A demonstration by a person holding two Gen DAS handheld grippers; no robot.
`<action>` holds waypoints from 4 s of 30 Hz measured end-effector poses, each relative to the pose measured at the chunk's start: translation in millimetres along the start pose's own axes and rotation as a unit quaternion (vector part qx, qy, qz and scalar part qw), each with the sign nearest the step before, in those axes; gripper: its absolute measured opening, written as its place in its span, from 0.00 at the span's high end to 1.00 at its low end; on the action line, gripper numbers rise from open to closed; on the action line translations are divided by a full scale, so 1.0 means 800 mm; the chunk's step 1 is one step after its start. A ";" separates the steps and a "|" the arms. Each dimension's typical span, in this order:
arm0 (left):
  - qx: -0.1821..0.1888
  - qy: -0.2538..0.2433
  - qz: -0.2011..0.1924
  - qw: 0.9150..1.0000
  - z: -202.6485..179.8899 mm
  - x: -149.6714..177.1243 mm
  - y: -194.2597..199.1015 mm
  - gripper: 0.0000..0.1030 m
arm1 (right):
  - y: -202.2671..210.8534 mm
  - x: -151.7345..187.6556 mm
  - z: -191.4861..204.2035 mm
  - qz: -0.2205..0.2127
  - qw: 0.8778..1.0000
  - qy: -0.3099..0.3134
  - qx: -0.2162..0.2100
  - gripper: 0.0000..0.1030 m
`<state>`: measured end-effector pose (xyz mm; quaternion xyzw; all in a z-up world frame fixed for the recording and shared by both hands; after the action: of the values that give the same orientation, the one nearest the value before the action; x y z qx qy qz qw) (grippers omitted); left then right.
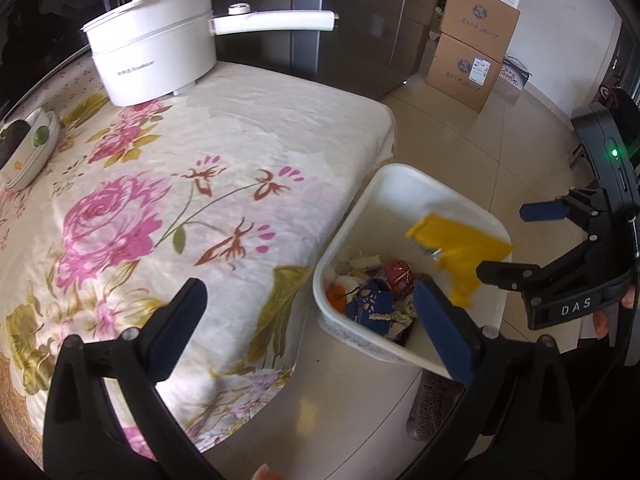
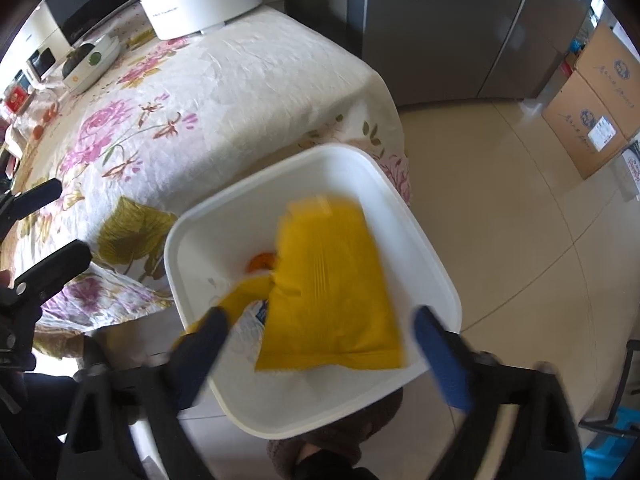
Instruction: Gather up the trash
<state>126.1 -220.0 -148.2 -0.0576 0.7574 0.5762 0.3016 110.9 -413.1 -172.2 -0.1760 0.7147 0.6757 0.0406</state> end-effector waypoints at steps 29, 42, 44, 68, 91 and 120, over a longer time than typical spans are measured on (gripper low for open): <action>-0.148 0.146 -0.173 0.963 0.105 0.050 0.185 0.01 | 0.181 -0.009 0.132 -0.256 0.964 0.044 0.050 0.00; -0.149 0.148 -0.228 0.951 0.099 0.044 0.215 0.01 | 0.211 -0.019 0.136 -0.315 0.947 0.033 0.060 0.00; -0.147 0.150 -0.228 0.951 0.100 0.045 0.214 0.01 | 0.210 -0.019 0.137 -0.313 0.947 0.034 0.060 0.00; -0.146 0.141 -0.227 0.952 0.093 0.047 0.215 0.01 | 0.211 -0.018 0.141 -0.317 0.946 0.040 0.062 0.00; -0.146 0.140 -0.227 0.953 0.093 0.046 0.215 0.01 | 0.212 -0.019 0.139 -0.314 0.946 0.037 0.064 0.00; -0.140 0.136 -0.213 0.957 0.095 0.047 0.213 0.01 | 0.211 -0.018 0.136 -0.317 0.946 0.032 0.066 0.00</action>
<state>51.2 -85.2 -36.6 -0.3377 0.6730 0.5856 0.3002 52.7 -299.2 -16.5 -0.4120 0.6661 0.5731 0.2410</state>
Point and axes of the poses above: each gripper's, at about its wrist camera, not at the fingertips, and y roughly against the way its jaws point, z to its left, x to its underside, the point moved 7 cm from there along -y, roughly the way its jaws point, and after that the axes turned 9 degrees about y, right-handed, at the moved point
